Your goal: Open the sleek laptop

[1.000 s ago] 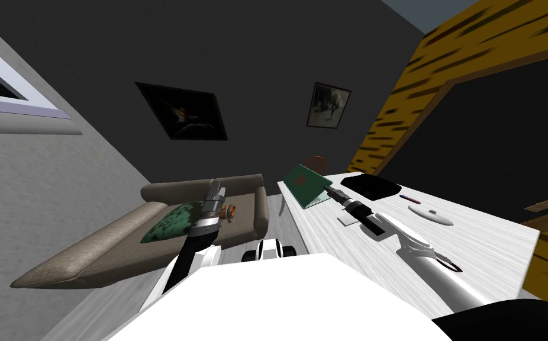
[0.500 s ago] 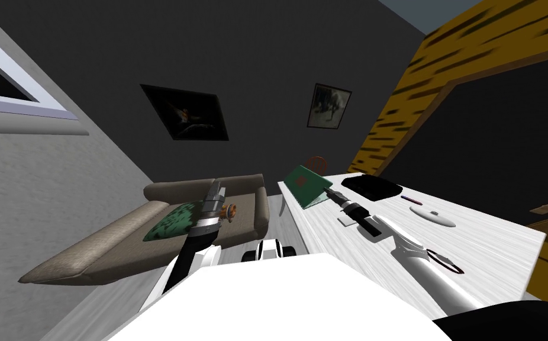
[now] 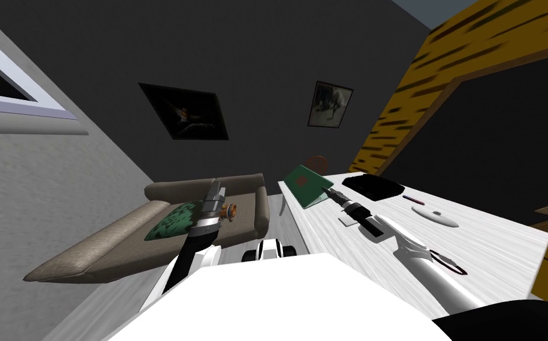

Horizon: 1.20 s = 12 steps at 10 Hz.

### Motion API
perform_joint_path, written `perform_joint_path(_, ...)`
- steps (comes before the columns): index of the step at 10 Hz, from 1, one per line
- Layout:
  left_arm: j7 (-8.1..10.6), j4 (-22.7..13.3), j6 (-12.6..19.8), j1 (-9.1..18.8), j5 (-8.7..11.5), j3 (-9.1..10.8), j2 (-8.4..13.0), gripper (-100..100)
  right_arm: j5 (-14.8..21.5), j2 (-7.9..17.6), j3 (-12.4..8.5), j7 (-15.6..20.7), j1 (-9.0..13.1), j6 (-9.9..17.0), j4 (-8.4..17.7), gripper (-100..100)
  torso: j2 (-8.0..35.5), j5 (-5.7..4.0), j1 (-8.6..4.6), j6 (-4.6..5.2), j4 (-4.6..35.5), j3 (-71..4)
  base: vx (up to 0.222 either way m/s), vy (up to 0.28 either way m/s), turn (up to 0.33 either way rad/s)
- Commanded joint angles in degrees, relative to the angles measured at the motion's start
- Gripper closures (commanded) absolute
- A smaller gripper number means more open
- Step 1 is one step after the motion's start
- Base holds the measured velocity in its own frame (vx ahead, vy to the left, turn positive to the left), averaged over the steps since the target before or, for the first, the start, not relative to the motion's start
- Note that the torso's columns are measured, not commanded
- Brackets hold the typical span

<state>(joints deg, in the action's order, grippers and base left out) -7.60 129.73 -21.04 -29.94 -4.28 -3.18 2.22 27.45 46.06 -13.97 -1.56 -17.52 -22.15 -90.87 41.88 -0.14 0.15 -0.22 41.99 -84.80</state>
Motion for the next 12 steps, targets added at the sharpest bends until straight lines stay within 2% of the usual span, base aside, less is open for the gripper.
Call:
perform_joint_path(1,0.0,0.0,0.0,0.0,0.0,0.0,0.0,0,-0.6,2.8,-0.7,-2.6,-0.6,1.0,-1.2,-100,0.2,0.12,-0.06,0.15,0.2,0.1,0.017,0.026,-0.026)
perform_joint_path(4,0.0,0.0,0.0,0.0,0.0,0.0,0.0,0,-1.7,7.5,-1.9,-6.5,-2.2,2.5,-3.7,-100,0.5,0.14,-0.16,0.22,0.3,0.3,0.016,0.029,-0.043)
perform_joint_path(5,0.0,0.0,0.0,0.0,0.0,0.0,0.0,0,-1.9,8.4,-2.2,-7.3,-2.5,2.8,-4.2,-100,0.5,0.21,-0.1,0.23,0.4,0.3,0.013,0.026,-0.032)
perform_joint_path(6,0.0,0.0,0.0,0.0,0.0,0.0,0.0,0,-1.7,7.7,-1.9,-6.6,-2.2,2.3,-3.5,-100,0.5,0.25,-0.05,0.23,0.4,0.3,0.007,0.009,-0.007)
perform_joint_path(7,0.0,0.0,0.0,0.0,0.0,0.0,0.0,0,-1.8,7.8,-2.0,-6.9,-2.3,2.4,-3.6,0,0.5,0.2,-0.09,0.21,0.4,0.3,0.0,0.0,0.0)
perform_joint_path(12,0.0,0.0,0.0,0.0,0.0,0.0,0.0,0,-1.8,7.8,-1.9,-6.9,-2.3,2.4,-3.6,0,0.4,0.14,-0.15,0.22,0.3,0.2,0.0,0.0,0.0)
